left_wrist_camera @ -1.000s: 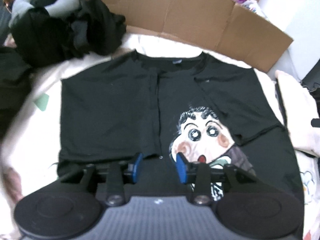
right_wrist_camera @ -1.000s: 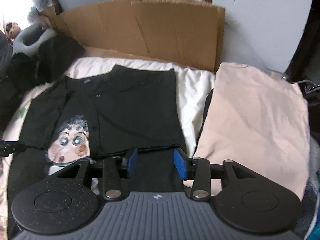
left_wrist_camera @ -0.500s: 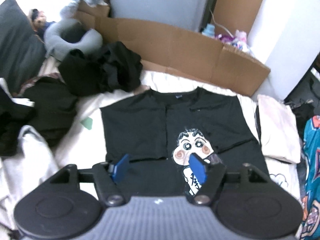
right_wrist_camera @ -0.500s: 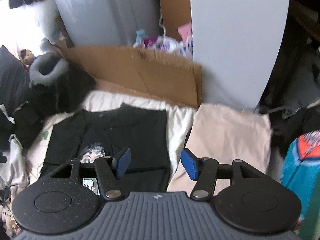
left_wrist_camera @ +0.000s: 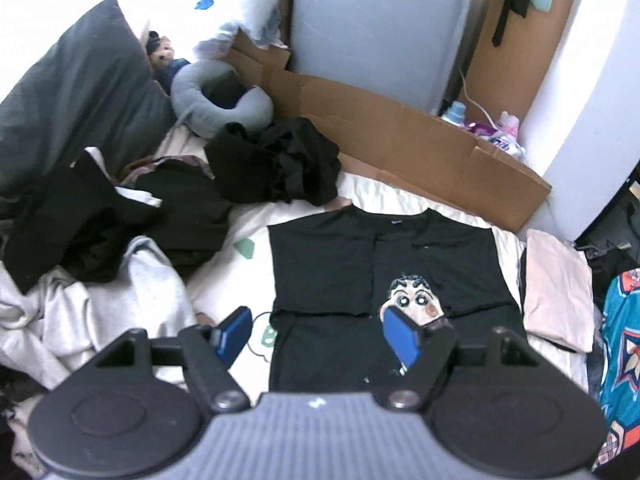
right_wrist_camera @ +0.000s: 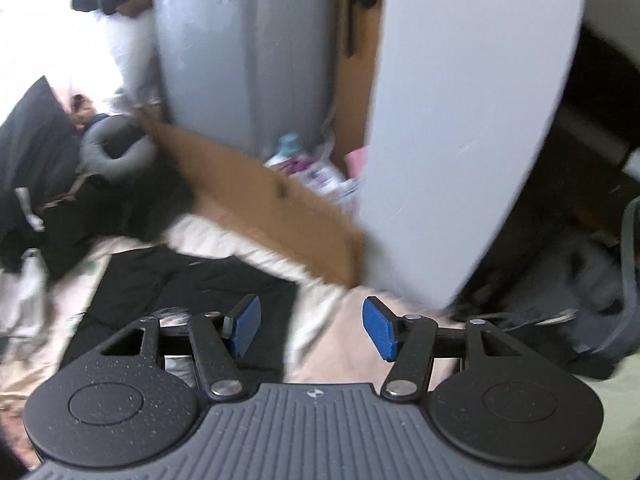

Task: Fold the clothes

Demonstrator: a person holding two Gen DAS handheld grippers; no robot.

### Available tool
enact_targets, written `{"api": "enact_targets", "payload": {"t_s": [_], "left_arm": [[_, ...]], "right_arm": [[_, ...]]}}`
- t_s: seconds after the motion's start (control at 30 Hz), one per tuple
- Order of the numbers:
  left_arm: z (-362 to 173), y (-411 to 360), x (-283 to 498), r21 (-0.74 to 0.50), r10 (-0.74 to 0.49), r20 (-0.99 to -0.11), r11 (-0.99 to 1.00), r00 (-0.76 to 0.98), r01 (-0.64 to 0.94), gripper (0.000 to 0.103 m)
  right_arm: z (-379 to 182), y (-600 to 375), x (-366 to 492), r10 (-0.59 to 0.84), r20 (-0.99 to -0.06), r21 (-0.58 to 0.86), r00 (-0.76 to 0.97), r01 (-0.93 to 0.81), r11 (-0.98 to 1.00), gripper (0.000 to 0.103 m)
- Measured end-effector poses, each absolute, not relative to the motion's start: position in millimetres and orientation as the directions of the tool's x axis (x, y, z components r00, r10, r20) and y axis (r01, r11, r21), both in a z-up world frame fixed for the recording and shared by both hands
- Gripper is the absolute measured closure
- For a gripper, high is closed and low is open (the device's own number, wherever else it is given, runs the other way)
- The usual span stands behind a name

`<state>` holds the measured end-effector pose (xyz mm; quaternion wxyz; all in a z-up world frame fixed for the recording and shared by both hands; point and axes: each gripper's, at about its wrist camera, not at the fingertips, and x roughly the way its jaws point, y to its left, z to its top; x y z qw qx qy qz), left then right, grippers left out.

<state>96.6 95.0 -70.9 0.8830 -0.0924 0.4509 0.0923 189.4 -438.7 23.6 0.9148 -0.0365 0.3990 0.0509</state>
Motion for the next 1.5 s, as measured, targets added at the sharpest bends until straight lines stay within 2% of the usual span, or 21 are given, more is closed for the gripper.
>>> {"api": "enact_targets", "payload": {"t_s": [0.23,0.43,0.93,1.17,1.5], "left_arm": [[-70.0,104.6,65.1,-0.101,0.080,-0.802,0.959,0.592,-0.266,0.027],[-85.1,112.5,32.5,-0.125,0.081,-0.799,0.947,0.596,-0.296,0.027],[-140.1,119.9,-32.9,-0.149,0.111,-0.816,0.908,0.567,-0.391,0.027],[-163.8,114.0,-47.4,-0.164,0.119,-0.824,0.886,0.554,-0.434,0.027],[-212.5,107.9,-50.7,-0.113,0.140,-0.876,0.872,0.463,-0.477,0.028]], "right_arm": [[59.0,-468.9,164.7,0.039,-0.710,-0.042,0.703,-0.097,0.994,0.039],[45.5,-476.0,129.9,0.055,-0.712,-0.009,0.700,-0.087,0.996,0.039],[-53.6,-446.0,44.6,0.076,-0.765,0.057,0.639,-0.049,0.997,0.039],[-114.1,-437.4,22.9,0.086,-0.799,0.127,0.595,0.027,0.992,0.039],[-191.2,-426.4,-12.5,0.108,-0.850,0.171,0.515,0.077,0.982,0.040]]}}
